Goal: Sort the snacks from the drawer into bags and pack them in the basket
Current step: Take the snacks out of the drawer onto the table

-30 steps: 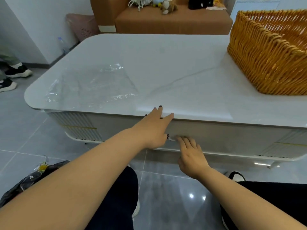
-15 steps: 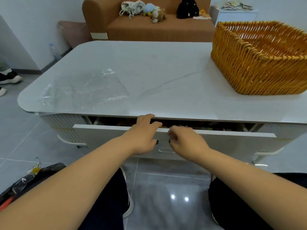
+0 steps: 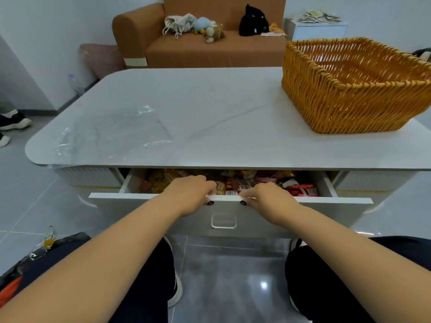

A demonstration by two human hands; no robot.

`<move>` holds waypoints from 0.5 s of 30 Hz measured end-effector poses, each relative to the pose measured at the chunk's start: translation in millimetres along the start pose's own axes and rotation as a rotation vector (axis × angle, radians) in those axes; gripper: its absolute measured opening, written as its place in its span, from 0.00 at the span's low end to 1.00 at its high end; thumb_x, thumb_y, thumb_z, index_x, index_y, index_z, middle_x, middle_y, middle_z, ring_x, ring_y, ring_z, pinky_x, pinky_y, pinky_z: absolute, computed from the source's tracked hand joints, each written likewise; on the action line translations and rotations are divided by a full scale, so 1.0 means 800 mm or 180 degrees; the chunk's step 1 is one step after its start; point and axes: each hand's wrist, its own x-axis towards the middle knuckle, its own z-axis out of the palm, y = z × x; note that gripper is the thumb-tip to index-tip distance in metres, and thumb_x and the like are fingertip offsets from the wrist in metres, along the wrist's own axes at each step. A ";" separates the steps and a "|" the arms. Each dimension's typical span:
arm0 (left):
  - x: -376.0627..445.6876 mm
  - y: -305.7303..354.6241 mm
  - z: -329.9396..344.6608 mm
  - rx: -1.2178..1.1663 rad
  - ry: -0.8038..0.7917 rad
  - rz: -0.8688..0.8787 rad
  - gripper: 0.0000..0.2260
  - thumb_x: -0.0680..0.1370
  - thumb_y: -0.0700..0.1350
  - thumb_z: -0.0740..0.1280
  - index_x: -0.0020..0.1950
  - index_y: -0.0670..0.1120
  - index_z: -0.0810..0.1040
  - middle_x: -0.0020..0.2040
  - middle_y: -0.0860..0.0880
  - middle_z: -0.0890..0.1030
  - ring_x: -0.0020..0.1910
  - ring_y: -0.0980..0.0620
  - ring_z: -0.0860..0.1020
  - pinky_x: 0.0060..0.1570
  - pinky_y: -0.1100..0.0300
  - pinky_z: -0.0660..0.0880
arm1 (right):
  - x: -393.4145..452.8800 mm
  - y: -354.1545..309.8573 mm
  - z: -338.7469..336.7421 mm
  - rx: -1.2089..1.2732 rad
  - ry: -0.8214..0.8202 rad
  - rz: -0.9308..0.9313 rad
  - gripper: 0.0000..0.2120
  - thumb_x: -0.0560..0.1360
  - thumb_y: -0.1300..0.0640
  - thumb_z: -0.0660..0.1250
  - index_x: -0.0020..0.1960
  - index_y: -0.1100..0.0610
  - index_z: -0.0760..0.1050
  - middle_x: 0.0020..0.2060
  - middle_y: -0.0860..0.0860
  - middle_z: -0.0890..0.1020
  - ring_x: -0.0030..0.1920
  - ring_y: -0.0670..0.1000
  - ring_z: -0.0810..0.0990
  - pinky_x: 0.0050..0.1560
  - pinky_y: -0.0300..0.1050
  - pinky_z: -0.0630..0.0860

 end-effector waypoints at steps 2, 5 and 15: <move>-0.007 0.003 -0.003 -0.0010 -0.0139 0.0066 0.04 0.81 0.51 0.62 0.54 0.53 0.70 0.51 0.52 0.74 0.49 0.51 0.74 0.42 0.58 0.67 | -0.013 -0.002 0.000 -0.0056 -0.0178 -0.0115 0.13 0.82 0.51 0.57 0.58 0.54 0.77 0.52 0.54 0.80 0.54 0.57 0.78 0.50 0.54 0.78; -0.019 0.009 -0.004 -0.0116 -0.0263 0.0060 0.04 0.79 0.51 0.65 0.51 0.53 0.72 0.51 0.53 0.77 0.49 0.52 0.75 0.43 0.59 0.70 | -0.032 -0.003 -0.002 -0.0031 -0.0349 -0.0254 0.13 0.82 0.52 0.57 0.62 0.53 0.76 0.56 0.55 0.78 0.56 0.57 0.76 0.53 0.55 0.76; -0.055 0.029 -0.006 -0.0431 -0.0407 -0.0054 0.08 0.77 0.50 0.69 0.54 0.49 0.78 0.46 0.54 0.74 0.47 0.53 0.74 0.41 0.60 0.68 | -0.074 -0.010 0.018 0.0077 -0.0361 -0.0248 0.19 0.82 0.56 0.56 0.71 0.45 0.68 0.62 0.53 0.74 0.61 0.55 0.73 0.58 0.50 0.73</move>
